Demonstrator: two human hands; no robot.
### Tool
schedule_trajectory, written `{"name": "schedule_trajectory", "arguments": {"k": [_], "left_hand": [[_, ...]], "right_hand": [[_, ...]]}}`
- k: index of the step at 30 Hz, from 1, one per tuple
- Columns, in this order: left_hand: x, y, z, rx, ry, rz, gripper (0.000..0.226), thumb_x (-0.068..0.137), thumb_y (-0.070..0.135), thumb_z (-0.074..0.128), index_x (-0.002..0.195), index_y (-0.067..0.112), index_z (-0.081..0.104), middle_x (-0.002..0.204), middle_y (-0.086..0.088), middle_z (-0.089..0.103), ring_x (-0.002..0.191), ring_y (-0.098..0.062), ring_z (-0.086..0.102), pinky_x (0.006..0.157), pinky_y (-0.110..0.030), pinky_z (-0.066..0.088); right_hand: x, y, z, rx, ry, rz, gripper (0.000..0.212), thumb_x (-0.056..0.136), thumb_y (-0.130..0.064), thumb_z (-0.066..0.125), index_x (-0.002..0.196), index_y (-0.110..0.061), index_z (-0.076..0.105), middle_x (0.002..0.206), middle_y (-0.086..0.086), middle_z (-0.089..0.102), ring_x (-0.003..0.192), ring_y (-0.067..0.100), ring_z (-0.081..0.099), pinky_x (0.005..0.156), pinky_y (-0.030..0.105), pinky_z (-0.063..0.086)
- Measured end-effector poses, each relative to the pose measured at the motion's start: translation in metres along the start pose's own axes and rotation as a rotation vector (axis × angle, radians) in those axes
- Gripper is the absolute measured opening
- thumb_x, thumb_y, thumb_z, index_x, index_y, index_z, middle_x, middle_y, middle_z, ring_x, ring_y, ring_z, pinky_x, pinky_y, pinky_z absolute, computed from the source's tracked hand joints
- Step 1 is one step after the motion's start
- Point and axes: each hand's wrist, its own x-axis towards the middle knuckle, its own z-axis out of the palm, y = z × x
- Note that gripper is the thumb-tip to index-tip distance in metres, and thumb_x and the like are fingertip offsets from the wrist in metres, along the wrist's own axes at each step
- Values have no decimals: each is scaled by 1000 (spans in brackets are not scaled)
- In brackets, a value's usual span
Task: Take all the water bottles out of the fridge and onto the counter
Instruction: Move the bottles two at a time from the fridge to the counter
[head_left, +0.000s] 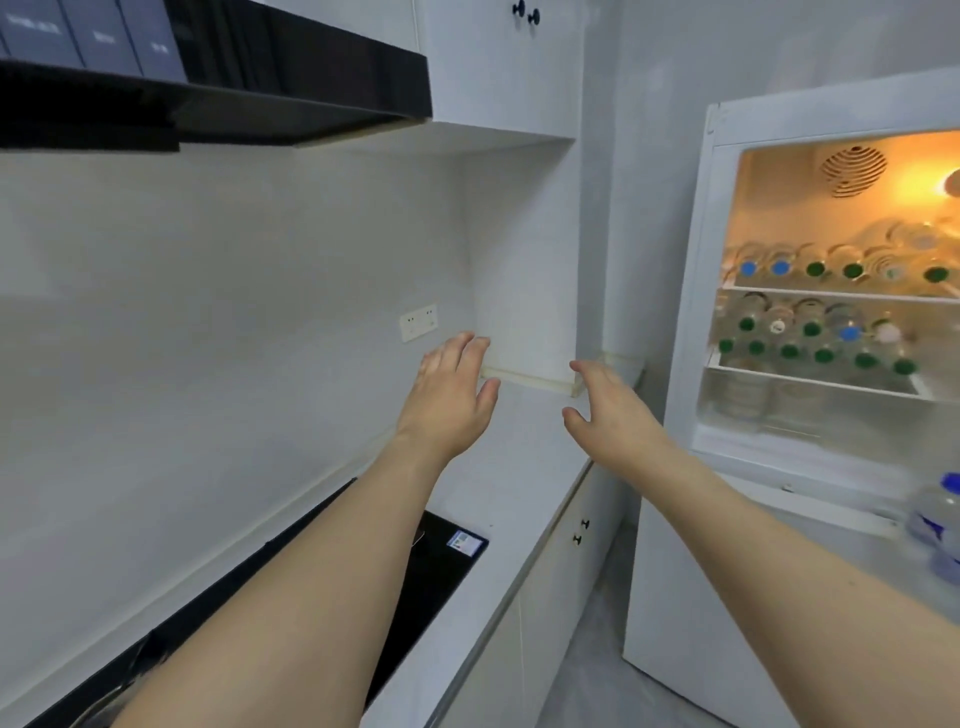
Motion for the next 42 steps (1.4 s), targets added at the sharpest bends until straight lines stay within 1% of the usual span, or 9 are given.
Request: {"name": "schedule_trajectory", "arguments": {"k": [6,13,19,22,26,31,35,39,42], "left_hand": [[90,15,73,-65,-22,91,47,101,30,44,144,12,37,153,-7,31,138,-27,28,115,-36,22],[208,44,134,-155,-15,197,47,100,30,44,144,12,38,153,-6,32,141,-25,27,115,-36,26],[278,95,183,-210,-57,328,47,100,30,44,144,13,38,152,-6,33,139,-25,30,113,-39,31],[307,126,206,-248,-77,392,47,100,29,43,144,14,36,154,-5,31,139,-25,30,112,-40,33],[342,170,239,-317,-82,477,47,100,27,44,145,12,36,154,-5,29,141,-21,25,112,-37,31],[393,225,290,-311,-84,562,46,97,23,48,142,10,42,150,-8,37,137,-26,32,108,-40,37],[448,269,324,-281,-106,621,49,96,23,48,142,8,43,149,-10,38,135,-28,34,106,-39,36],[499,306,358,-222,-139,645,52,95,25,48,143,9,40,149,-10,37,135,-27,33,107,-37,34],[536,335,394,-162,-161,660,51,94,30,48,141,11,41,147,-10,39,133,-27,36,109,-40,34]], "right_hand": [[69,80,-2,-55,11,109,57,95,-23,50,147,-13,27,150,7,33,134,23,37,108,33,30],[148,158,-37,-117,84,191,59,95,-21,52,148,-12,27,153,8,31,140,22,30,113,31,24],[185,223,-66,-135,183,287,59,94,-23,53,147,-16,29,151,4,35,138,20,35,110,34,30],[196,253,-85,-115,250,334,54,92,-18,55,143,-15,36,144,6,44,126,24,47,99,35,40],[211,303,-103,-106,333,407,49,89,-12,56,136,-15,43,134,9,51,117,25,52,85,28,39],[245,384,-125,-76,427,497,39,91,-21,55,129,-20,47,124,-2,54,108,19,53,73,24,44],[285,443,-162,-103,531,556,47,90,-17,56,135,-9,44,135,12,52,121,30,50,95,40,43],[318,497,-196,-116,659,665,57,89,-19,58,142,-9,38,142,12,46,128,31,45,101,43,41],[340,551,-224,-121,693,753,56,88,-21,60,139,-11,40,139,13,47,123,33,49,98,44,44]]}}
